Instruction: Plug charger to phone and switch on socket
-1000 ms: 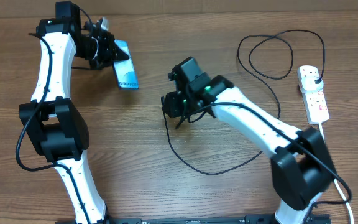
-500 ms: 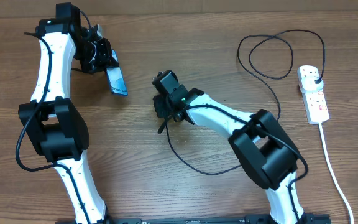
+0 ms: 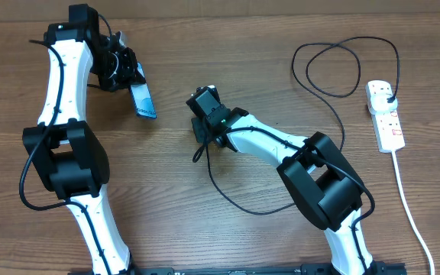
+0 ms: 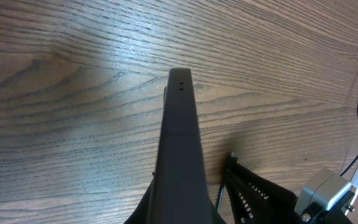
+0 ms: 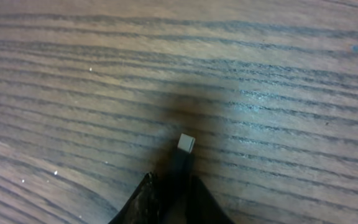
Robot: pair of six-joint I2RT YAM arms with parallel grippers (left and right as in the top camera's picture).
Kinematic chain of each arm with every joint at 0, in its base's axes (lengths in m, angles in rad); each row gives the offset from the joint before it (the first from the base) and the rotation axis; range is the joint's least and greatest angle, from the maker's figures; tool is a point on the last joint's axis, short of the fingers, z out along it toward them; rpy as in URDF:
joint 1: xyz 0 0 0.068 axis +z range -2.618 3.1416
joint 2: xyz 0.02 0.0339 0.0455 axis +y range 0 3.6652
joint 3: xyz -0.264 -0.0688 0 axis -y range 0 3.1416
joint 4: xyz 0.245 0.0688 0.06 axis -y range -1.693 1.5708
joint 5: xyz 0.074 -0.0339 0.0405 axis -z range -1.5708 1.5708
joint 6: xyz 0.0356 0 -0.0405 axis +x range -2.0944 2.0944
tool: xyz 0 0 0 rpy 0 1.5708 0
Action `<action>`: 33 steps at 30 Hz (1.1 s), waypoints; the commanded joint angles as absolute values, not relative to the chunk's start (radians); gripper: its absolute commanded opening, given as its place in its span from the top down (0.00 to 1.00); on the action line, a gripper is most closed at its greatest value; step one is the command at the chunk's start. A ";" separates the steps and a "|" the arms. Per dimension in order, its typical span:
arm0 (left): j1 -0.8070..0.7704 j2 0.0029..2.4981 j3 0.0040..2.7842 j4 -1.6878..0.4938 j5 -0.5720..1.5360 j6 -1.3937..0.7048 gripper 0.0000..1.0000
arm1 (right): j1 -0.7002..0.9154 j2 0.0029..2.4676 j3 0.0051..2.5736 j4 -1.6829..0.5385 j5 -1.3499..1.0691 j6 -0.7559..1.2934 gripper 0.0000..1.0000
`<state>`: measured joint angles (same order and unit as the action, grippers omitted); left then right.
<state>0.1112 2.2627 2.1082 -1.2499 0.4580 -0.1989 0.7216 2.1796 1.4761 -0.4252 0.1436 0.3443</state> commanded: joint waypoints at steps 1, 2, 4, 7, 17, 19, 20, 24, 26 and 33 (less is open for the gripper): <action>0.104 2.227 2.129 -1.252 0.464 -0.191 0.96 | 0.727 2.191 1.475 -0.478 0.119 0.367 0.94; 0.104 2.227 2.129 -1.251 0.464 -0.191 0.96 | 0.727 2.191 1.475 -0.479 0.119 0.366 0.96; 0.104 2.227 2.129 -1.248 0.464 -0.191 0.96 | 0.727 2.191 1.475 -0.469 0.119 0.370 0.96; 0.104 2.227 2.129 -1.252 0.473 -0.190 0.96 | 0.725 2.186 1.476 -0.464 0.118 0.373 0.96; 0.160 2.224 2.129 -1.184 1.134 -0.048 0.95 | 0.550 1.880 1.526 -0.656 -0.407 0.359 0.96; 0.163 2.215 2.129 -1.189 1.220 -0.021 0.95 | 0.513 1.825 1.526 -0.683 -0.555 0.318 0.96; 0.162 2.206 2.129 -1.193 1.266 -0.005 0.96 | 0.493 1.799 1.526 -0.701 -0.643 0.292 0.96; 0.147 2.129 2.129 -1.205 1.375 0.031 0.96 | 0.450 1.754 1.525 -0.826 -0.987 0.094 0.96; 0.146 2.055 2.129 -1.224 1.373 0.045 0.96 | 0.450 1.753 1.512 -0.915 -1.081 -0.032 0.96; 0.126 1.795 2.129 -1.306 1.219 0.044 0.95 | 0.449 1.737 1.498 -1.073 -1.317 -0.267 0.96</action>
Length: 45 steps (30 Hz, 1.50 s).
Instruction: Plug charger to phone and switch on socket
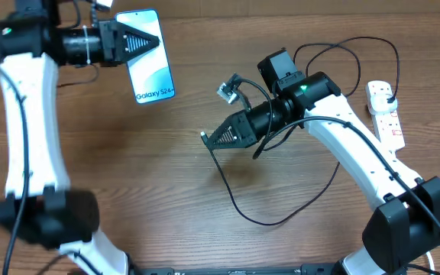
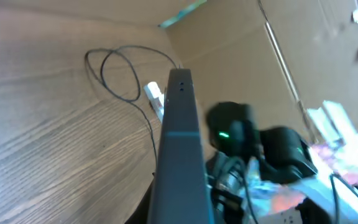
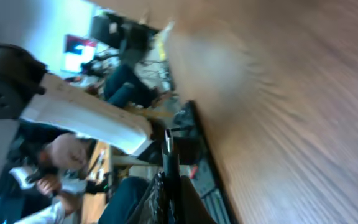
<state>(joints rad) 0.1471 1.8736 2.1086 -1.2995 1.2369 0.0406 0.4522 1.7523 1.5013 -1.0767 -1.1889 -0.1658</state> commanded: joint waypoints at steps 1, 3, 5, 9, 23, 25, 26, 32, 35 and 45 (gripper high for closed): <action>0.116 1.774 2.129 -1.304 1.218 0.022 0.96 | 0.449 1.737 1.498 -1.046 -1.348 -0.266 0.96; 0.083 1.774 2.125 -1.287 1.189 -0.049 0.96 | 0.449 1.737 1.498 -0.945 -1.470 -0.229 0.96; 0.054 1.775 2.103 -1.228 1.185 -0.130 0.96 | 0.450 1.737 1.498 -0.920 -1.497 -0.229 0.96; -0.010 1.776 2.053 -1.075 1.049 -0.357 0.96 | 0.448 1.737 1.498 -0.905 -1.552 -0.229 0.96; -0.114 1.778 1.515 -0.438 1.316 -0.734 0.96 | 0.210 1.732 1.494 -1.695 -1.501 -0.898 0.96; -0.158 1.778 1.499 -0.381 1.293 -0.771 0.96 | 0.200 1.732 1.488 -1.695 -1.475 -0.891 0.96; -0.185 1.778 1.499 -0.334 1.286 -0.818 0.96 | 0.201 1.732 1.484 -1.695 -1.472 -0.891 0.96; -0.224 1.778 1.499 -0.192 1.273 -0.997 0.96 | 0.199 1.732 1.472 -1.694 -1.478 -0.882 0.96; -0.227 1.778 1.499 -0.101 1.272 -1.082 0.96 | 0.194 1.732 1.472 -1.659 -1.486 -0.834 0.96; -0.257 1.778 1.499 -0.069 1.258 -1.090 0.96 | 0.183 1.732 1.472 -1.620 -1.547 -0.834 0.96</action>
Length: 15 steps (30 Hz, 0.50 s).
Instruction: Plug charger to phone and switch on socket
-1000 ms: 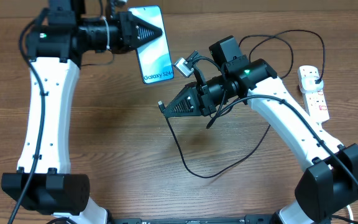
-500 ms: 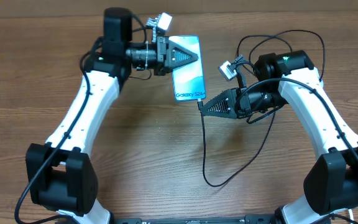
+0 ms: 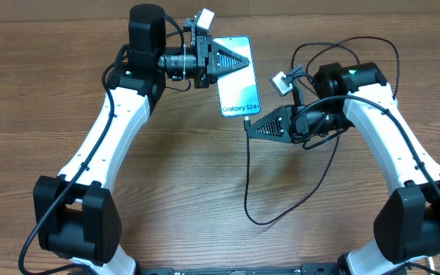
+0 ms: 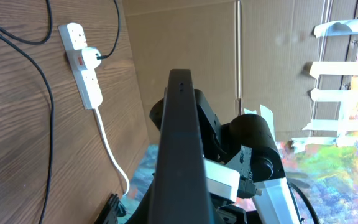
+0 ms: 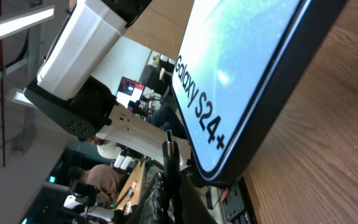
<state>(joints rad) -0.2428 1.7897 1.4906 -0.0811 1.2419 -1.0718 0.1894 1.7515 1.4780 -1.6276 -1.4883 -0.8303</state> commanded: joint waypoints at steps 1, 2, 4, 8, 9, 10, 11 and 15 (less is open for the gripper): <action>-0.258 1.778 1.499 -0.069 1.264 -1.090 0.96 | 0.183 1.732 1.472 -1.617 -1.548 -0.833 0.96; -0.258 1.778 1.499 -0.069 1.269 -1.090 0.96 | 0.183 1.732 1.472 -1.617 -1.547 -0.833 0.96; -0.258 1.778 1.499 -0.058 1.274 -1.094 0.96 | 0.183 1.732 1.472 -1.617 -1.547 -0.833 0.96; -0.259 1.778 1.499 0.115 1.301 -1.169 0.96 | 0.183 1.732 1.472 -1.604 -1.545 -0.803 0.96; -0.259 1.778 1.499 0.135 1.307 -1.176 0.96 | 0.183 1.732 1.472 -1.599 -1.546 -0.799 0.96; -0.259 1.778 1.499 0.143 1.314 -1.176 0.96 | 0.183 1.732 1.472 -1.599 -1.546 -0.800 0.96; -0.259 1.778 1.499 0.141 1.322 -1.176 0.96 | 0.183 1.732 1.472 -1.599 -1.546 -0.800 0.96; -0.268 1.778 1.499 0.135 1.328 -1.155 0.96 | 0.183 1.732 1.472 -1.599 -1.546 -0.800 0.96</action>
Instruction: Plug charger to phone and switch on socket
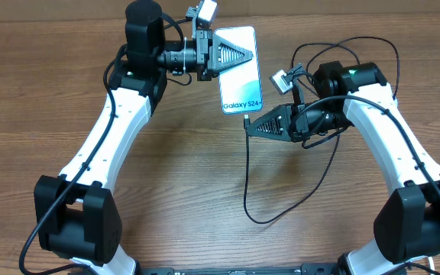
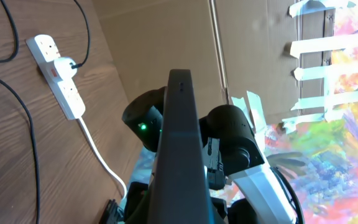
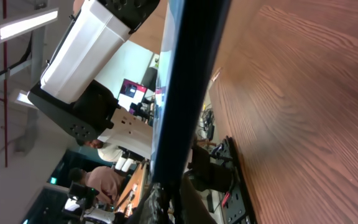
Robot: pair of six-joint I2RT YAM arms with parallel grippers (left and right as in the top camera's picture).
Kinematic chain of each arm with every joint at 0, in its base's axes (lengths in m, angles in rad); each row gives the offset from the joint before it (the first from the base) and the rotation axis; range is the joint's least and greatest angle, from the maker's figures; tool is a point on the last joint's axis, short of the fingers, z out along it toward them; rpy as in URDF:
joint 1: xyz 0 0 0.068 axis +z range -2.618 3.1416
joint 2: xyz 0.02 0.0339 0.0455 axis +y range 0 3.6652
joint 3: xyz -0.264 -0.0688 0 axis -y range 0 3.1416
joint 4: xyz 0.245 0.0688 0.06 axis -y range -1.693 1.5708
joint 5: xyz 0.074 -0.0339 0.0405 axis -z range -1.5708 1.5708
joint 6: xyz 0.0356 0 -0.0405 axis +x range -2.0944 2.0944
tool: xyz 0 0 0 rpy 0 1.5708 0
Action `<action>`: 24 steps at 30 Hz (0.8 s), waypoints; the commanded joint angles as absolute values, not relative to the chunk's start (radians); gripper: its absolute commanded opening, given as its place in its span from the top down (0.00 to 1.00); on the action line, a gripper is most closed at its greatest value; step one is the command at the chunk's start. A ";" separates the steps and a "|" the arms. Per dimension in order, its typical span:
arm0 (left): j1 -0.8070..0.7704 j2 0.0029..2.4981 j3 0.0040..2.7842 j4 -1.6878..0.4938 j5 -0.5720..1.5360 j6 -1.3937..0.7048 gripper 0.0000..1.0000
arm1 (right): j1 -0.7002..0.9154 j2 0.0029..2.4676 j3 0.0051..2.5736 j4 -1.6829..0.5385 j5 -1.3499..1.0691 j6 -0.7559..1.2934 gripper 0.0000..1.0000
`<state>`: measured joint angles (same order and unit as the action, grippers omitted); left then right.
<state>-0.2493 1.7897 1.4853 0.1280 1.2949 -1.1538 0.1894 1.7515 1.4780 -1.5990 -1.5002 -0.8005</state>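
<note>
My left gripper (image 1: 243,55) is shut on the phone (image 1: 240,72), holding it in the air over the far middle of the table with its "Galaxy S24+" screen facing up. The left wrist view shows the phone (image 2: 179,143) edge-on. From the right, my right gripper (image 1: 250,127) is shut on the charger plug (image 1: 246,121), whose tip meets the phone's lower edge. In the right wrist view the phone (image 3: 188,87) is a dark bar running down into my right gripper (image 3: 169,202); the plug tip is hidden there. I cannot tell whether it is seated. The white power strip (image 1: 386,114) lies at the far right.
The black charger cable (image 1: 248,176) hangs from the plug, loops over the near middle of the table and coils back right to an adapter in the power strip (image 2: 58,78). The strip's white lead runs toward the front right edge.
The phone has shifted slightly farther back and to the right. In the right wrist view it has turned from screen-on to edge-on, lined up with the plug, whose tip no longer shows.
First my left gripper held the phone low at the far left, and my right held the plug against the table's middle. Then both were raised and well apart. Later phone and plug were close together over the middle; now the plug tip meets the phone's lower edge.
</note>
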 commanded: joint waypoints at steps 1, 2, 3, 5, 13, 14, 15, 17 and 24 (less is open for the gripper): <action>-0.275 1.778 1.499 0.135 1.327 -1.143 0.96 | 0.183 1.732 1.472 -1.599 -1.546 -0.799 0.96; -0.279 1.778 1.499 0.135 1.327 -1.135 0.96 | 0.183 1.732 1.472 -1.599 -1.546 -0.799 0.96; -0.284 1.778 1.499 0.135 1.324 -1.118 0.96 | 0.183 1.732 1.472 -1.599 -1.546 -0.789 0.96; -0.286 1.778 1.499 0.135 1.324 -1.106 0.96 | 0.183 1.732 1.472 -1.599 -1.541 -0.788 0.96; -0.259 1.778 1.499 0.136 1.275 -1.084 0.96 | 0.196 1.732 1.472 -1.622 -1.485 -0.781 0.96; -0.259 1.778 1.499 0.136 1.273 -1.084 0.96 | 0.196 1.732 1.472 -1.622 -1.481 -0.780 0.96; -0.259 1.778 1.499 0.136 1.271 -1.084 0.96 | 0.196 1.732 1.472 -1.621 -1.474 -0.770 0.96; -0.256 1.778 1.499 0.139 1.277 -1.084 0.96 | 0.196 1.732 1.472 -1.621 -1.468 -0.766 0.96; -0.269 1.778 1.499 0.135 1.325 -1.065 0.96 | 0.195 1.732 1.472 -1.597 -1.471 -0.762 0.96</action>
